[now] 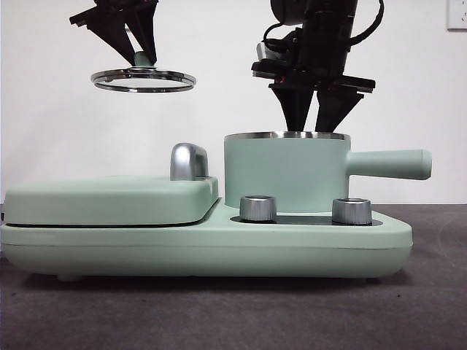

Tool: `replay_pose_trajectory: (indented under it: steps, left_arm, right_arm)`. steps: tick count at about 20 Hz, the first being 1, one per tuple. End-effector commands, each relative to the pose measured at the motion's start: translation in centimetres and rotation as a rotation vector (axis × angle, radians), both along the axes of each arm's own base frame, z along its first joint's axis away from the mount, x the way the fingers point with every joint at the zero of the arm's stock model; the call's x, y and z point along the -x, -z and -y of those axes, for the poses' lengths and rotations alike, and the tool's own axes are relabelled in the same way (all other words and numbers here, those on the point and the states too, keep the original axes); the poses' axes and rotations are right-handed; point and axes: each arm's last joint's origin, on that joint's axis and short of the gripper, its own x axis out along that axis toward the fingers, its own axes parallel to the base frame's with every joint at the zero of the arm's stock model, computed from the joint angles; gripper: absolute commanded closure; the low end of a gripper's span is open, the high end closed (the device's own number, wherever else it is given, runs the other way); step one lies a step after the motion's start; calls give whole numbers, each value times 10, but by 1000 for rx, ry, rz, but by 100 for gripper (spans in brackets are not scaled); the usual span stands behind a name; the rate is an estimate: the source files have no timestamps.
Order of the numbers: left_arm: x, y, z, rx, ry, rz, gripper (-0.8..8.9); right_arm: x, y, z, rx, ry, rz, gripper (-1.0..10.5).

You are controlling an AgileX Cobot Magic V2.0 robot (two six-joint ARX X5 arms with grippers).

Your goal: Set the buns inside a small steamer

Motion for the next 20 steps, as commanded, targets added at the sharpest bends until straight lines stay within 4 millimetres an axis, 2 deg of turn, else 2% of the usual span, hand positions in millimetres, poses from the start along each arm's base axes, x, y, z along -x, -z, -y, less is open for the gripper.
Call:
replay_pose_trajectory:
  steps: [1,5,11,15,20]
  left_arm:
    - [3,-11,1,25,-2,56,699]
    - [3,-11,1,25,-3,55,699]
    - [2,-11,1,25,-3,55,699]
    - [2,-11,1,27,-5,55,699]
    - [3,-11,1,30,-9,52,699]
  right_arm:
    - [-5,3,-5,2,-14,10,779]
    - [-5,3,-5,2,-14,9,755]
    - [-5,1,-6,-2,-9,10,584]
    - [4,-22,-1,-15,-15,41,575]
    - [31,-52,15,-2,-28,30,504]
